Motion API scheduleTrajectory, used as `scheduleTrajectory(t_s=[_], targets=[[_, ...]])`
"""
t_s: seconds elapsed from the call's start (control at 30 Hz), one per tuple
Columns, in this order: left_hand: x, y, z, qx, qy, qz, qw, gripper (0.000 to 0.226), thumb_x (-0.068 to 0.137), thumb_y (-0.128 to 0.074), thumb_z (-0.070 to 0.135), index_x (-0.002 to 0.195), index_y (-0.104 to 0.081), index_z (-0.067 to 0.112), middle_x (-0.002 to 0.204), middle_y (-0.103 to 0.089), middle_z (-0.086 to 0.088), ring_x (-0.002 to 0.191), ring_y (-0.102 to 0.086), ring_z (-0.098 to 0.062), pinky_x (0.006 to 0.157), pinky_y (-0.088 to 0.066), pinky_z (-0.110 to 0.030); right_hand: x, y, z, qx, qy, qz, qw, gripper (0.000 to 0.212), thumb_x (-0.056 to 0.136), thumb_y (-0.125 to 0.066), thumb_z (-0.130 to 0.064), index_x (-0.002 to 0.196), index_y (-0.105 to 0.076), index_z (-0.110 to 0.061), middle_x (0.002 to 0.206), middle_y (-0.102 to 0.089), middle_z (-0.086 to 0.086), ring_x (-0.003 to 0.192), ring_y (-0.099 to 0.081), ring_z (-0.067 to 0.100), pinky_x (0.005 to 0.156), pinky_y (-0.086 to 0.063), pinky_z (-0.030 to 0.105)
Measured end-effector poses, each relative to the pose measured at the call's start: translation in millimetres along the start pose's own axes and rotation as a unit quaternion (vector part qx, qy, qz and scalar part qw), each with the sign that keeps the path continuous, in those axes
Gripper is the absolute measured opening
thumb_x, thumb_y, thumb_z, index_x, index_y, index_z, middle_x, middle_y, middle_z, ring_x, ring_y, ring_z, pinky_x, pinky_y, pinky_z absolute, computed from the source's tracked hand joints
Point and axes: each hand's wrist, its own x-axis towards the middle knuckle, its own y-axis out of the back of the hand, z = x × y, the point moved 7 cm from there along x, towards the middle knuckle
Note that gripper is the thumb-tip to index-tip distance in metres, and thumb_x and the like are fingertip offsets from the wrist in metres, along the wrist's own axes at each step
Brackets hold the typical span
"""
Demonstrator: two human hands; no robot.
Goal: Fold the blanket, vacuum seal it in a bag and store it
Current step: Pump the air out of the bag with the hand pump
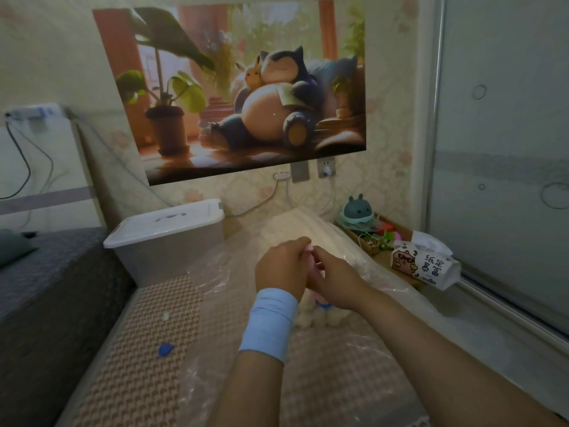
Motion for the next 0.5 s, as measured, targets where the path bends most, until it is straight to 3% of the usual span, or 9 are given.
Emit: scheduleTrajectory(t_s=[0.03,0.1,0.17,0.23,0.27,0.33,0.4,0.47,0.5], targets=[[0.6,9.7,3.4,0.003,-0.011,0.022,1.0,0.031,0.097,-0.047,0.029,0.124,-0.061,0.034,0.114,-0.067,0.0,0.101,-0.061,-0.023,0.08,-0.044,-0.029,-0.1,-0.2,-0.1,0.002,0.001,0.003,1.0,0.041,0.081,-0.056,-0.061,0.116,-0.052,-0.04,0.104,-0.069,-0.01,0.096,-0.065,0.01,0.083,-0.055,0.042],[-3.7,53.0,17.6,0.005,-0.07,0.186,0.98,0.029,0.095,-0.053,0.02,0.12,-0.065,0.026,0.105,-0.07,-0.002,0.094,-0.064,-0.025,0.076,-0.049,-0.032,1.9,2.3,2.3,0.006,0.004,0.01,1.0,0.036,0.084,-0.069,-0.045,0.116,-0.052,-0.039,0.105,-0.069,-0.012,0.097,-0.064,0.008,0.086,-0.054,0.043],[-16.8,99.3,29.9,0.01,-0.135,0.372,0.918,0.024,0.093,-0.057,0.015,0.113,-0.069,0.02,0.099,-0.071,-0.001,0.089,-0.064,-0.02,0.075,-0.049,-0.027,3.8,4.0,5.7,0.008,0.007,0.007,1.0,0.04,0.082,-0.074,-0.038,0.116,-0.053,-0.039,0.107,-0.068,-0.013,0.099,-0.063,0.007,0.089,-0.054,0.043],[-24.6,120.1,35.0,0.003,-0.164,0.445,0.881,0.021,0.094,-0.057,0.017,0.109,-0.071,0.018,0.1,-0.071,0.002,0.09,-0.061,-0.014,0.079,-0.038,-0.014,4.6,4.7,4.9,0.006,0.016,0.002,1.0,0.041,0.081,-0.074,-0.039,0.115,-0.053,-0.04,0.109,-0.067,-0.014,0.1,-0.062,0.006,0.091,-0.053,0.041],[-23.2,118.6,35.2,-0.006,-0.163,0.437,0.885,0.021,0.094,-0.056,0.018,0.11,-0.07,0.019,0.101,-0.071,0.003,0.091,-0.06,-0.013,0.08,-0.035,-0.012,5.0,4.3,5.3,0.004,0.018,-0.001,1.0,0.041,0.08,-0.074,-0.04,0.115,-0.053,-0.04,0.109,-0.067,-0.013,0.1,-0.062,0.006,0.091,-0.053,0.041],[-14.0,91.2,25.8,-0.027,-0.124,0.349,0.929,0.025,0.096,-0.052,0.02,0.116,-0.067,0.024,0.105,-0.07,0.005,0.094,-0.061,-0.014,0.082,-0.039,-0.017,4.9,2.6,6.7,0.004,0.013,-0.008,1.0,0.041,0.081,-0.074,-0.039,0.116,-0.053,-0.039,0.11,-0.067,-0.013,0.1,-0.062,0.007,0.09,-0.054,0.042],[-2.9,39.9,8.4,-0.037,-0.048,0.163,0.985,0.031,0.097,-0.048,0.026,0.124,-0.062,0.032,0.112,-0.068,0.005,0.1,-0.062,-0.018,0.085,-0.045,-0.026,3.3,1.9,5.7,0.008,0.003,-0.004,1.0,0.036,0.084,-0.068,-0.047,0.116,-0.053,-0.038,0.107,-0.069,-0.012,0.098,-0.063,0.007,0.086,-0.055,0.043],[-0.1,-3.5,-2.5,-0.009,0.005,-0.005,1.0,0.033,0.098,-0.045,0.03,0.127,-0.058,0.035,0.119,-0.065,0.001,0.105,-0.06,-0.021,0.087,-0.045,-0.028,0.6,1.9,0.4,0.007,0.002,0.002,1.0,0.038,0.086,-0.05,-0.065,0.113,-0.053,-0.039,0.103,-0.07,-0.011,0.095,-0.065,0.007,0.083,-0.056,0.043],[0.0,-7.2,-2.3,0.008,0.01,-0.026,1.0,0.032,0.098,-0.045,0.03,0.126,-0.058,0.034,0.119,-0.065,-0.001,0.104,-0.06,-0.023,0.086,-0.045,-0.029,-0.6,1.0,-1.7,0.007,0.005,0.001,1.0,0.04,0.086,-0.046,-0.067,0.114,-0.053,-0.04,0.103,-0.07,-0.011,0.095,-0.065,0.007,0.083,-0.056,0.042]])
